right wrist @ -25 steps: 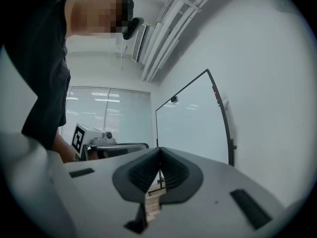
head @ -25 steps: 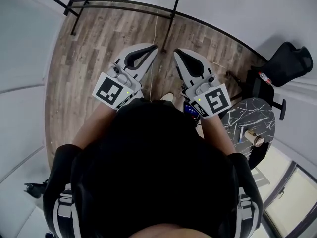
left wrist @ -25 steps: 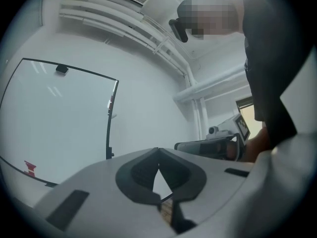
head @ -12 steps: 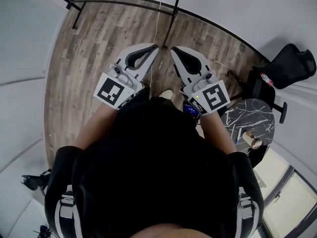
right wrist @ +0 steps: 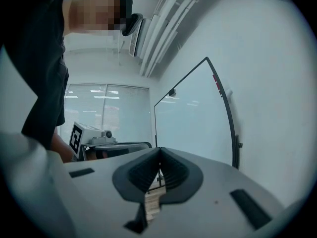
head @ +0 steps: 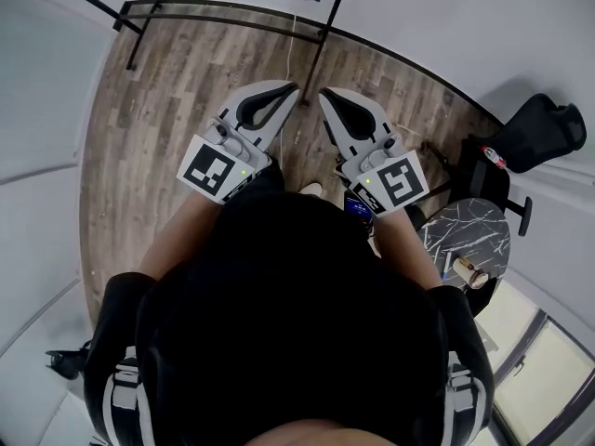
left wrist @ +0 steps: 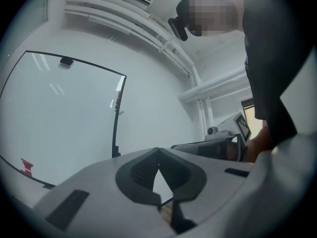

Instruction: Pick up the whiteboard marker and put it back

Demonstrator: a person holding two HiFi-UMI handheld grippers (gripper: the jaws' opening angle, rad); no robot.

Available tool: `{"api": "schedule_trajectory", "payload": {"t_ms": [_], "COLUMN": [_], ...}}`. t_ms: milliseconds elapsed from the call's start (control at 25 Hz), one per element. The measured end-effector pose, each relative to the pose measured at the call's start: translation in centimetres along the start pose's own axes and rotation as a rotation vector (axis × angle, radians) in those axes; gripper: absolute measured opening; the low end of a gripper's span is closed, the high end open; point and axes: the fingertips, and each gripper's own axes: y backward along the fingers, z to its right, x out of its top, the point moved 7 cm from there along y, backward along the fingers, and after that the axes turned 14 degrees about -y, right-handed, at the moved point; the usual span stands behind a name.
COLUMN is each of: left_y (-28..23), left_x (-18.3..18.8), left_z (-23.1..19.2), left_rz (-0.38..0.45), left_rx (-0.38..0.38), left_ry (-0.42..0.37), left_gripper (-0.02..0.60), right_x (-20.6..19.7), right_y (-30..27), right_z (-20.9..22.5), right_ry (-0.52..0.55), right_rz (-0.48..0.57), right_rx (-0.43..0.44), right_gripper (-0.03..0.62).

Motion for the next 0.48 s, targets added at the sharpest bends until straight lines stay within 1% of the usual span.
{"api": "schedule_trajectory", "payload": {"t_ms": [120,240,480], "left_y": [-0.9,-1.7,-3.0], "left_x": [-0.8,-1.6,-2.9], "left_z": [-3.8,-7.6,-13.9], "left_rz": [0.0,0.025,0.024], "left_rx": [-0.012,-0.025,-0.082], "left_ry": [-0.009,-0.007,-0.011], "left_gripper": [0.003,0.003,0.003], "right_x": [0.6,1.0,1.9], "right_y": [-3.6,-7.2,-13.2], "right_z": [1.5,2.9,4.8], "right_ry": [0.007,0.02,0.035], "right_rz": [-0.003,-0.003,-0.004], "right_rx": [-0.026,-0.048,-0.092], "right_gripper": [-0.006,-0.006,-0.006]}}
